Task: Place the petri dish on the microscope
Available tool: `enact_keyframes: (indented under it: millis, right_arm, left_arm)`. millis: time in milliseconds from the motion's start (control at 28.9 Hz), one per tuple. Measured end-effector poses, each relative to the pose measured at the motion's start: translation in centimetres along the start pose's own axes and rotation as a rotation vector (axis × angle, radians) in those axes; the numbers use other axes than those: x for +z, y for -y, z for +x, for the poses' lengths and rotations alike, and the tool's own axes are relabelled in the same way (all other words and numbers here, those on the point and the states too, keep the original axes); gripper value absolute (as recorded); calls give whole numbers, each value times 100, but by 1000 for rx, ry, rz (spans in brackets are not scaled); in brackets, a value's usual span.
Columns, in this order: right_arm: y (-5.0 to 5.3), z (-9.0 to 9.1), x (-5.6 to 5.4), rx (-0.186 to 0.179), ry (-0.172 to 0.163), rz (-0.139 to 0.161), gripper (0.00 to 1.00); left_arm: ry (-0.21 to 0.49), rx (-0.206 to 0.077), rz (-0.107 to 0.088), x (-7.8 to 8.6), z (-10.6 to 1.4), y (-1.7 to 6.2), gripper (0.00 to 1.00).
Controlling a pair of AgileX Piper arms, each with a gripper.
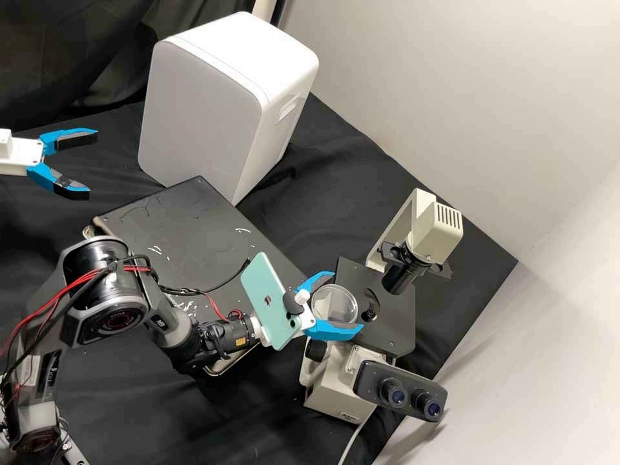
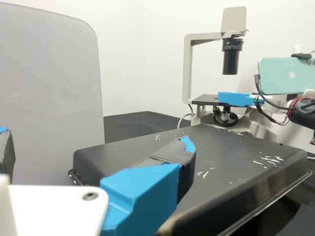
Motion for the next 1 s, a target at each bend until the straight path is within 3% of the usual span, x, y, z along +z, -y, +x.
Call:
enact_keyframes:
  millis: [277,624,1005]
  right_arm:
    - [89,121,20,-6,9,-12,0]
    - [211,301,-19,-29,-9,-44,0]
    - [262,399,5,-24,-18,-51,0]
  left_arm:
    - [0,-6,-1,-1,4,9,100]
    - [0,-7,-2,-2,5,12,100]
    - [-5,-7,1,-13,3,10,100]
